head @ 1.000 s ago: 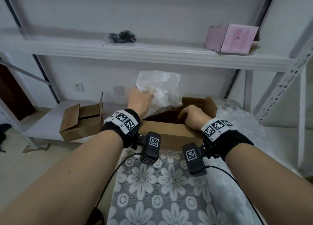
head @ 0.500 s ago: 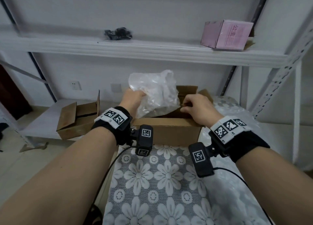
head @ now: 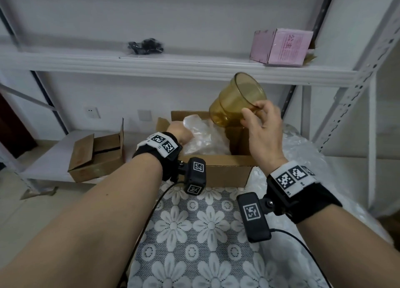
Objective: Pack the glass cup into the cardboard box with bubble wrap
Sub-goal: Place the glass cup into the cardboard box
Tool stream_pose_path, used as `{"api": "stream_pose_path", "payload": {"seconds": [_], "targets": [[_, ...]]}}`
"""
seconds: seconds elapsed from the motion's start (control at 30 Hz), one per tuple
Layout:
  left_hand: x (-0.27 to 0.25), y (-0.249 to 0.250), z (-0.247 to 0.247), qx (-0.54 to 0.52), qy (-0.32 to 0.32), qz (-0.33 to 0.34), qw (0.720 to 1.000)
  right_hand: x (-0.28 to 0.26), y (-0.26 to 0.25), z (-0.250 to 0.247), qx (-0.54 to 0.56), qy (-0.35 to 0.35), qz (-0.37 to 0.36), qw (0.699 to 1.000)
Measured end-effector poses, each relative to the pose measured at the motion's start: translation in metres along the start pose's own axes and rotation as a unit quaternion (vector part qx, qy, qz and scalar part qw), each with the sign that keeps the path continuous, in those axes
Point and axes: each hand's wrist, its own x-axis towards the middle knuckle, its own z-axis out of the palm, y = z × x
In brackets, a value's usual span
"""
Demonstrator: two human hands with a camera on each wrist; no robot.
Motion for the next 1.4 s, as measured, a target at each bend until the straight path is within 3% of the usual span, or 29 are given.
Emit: {"api": "stream_pose_path", "payload": {"seconds": [0.17, 0.27, 0.37, 0.57, 0.67, 0.8, 0.9, 0.97, 1.03, 1.2, 1.4], "targets": [[0.028, -0.006, 0.018, -0.04, -0.023, 0.038, 0.998, -0.005, 0.003, 0.012, 0.019, -0.079, 0.03, 0.996], [0.027, -0.008, 0.017, -0.044, -0.028, 0.007, 0.999, -0.005, 0.016, 0.018, -0.042, -0.098, 0.049, 0.993], [0.024, -0.006, 0.018, 0.007, -0.026, 0.023, 0.999, -0.002, 0.027, 0.019, -0.093, -0.113, 0.07, 0.987], [0.019, -0.003, 0.024, 0.094, 0.046, 0.064, 0.992, -0.006, 0.04, 0.024, -0.13, -0.121, 0.082, 0.981], [0.016, -0.003, 0.02, 0.116, 0.036, 0.106, 0.987, -0.005, 0.043, 0.028, -0.148, -0.119, 0.079, 0.979], [0.008, -0.004, 0.013, 0.297, 0.043, 0.102, 0.948, -0.005, 0.044, 0.035, -0.171, -0.139, 0.078, 0.972], [0.004, -0.003, 0.011, 0.333, -0.028, 0.089, 0.938, -0.007, 0.042, 0.04, -0.184, -0.153, 0.082, 0.967], [0.003, -0.003, 0.014, 0.327, -0.072, 0.079, 0.939, -0.009, 0.04, 0.04, -0.203, -0.153, 0.076, 0.964], [-0.001, -0.002, 0.014, 0.29, -0.075, 0.068, 0.952, -0.01, 0.036, 0.039, -0.215, -0.155, 0.071, 0.962], [-0.01, -0.002, 0.01, 0.141, 0.028, 0.076, 0.987, -0.009, 0.033, 0.044, -0.24, -0.204, 0.079, 0.946], [-0.011, -0.001, 0.003, 0.002, -0.041, 0.029, 0.999, -0.009, 0.032, 0.05, -0.341, -0.256, 0.064, 0.902]]}}
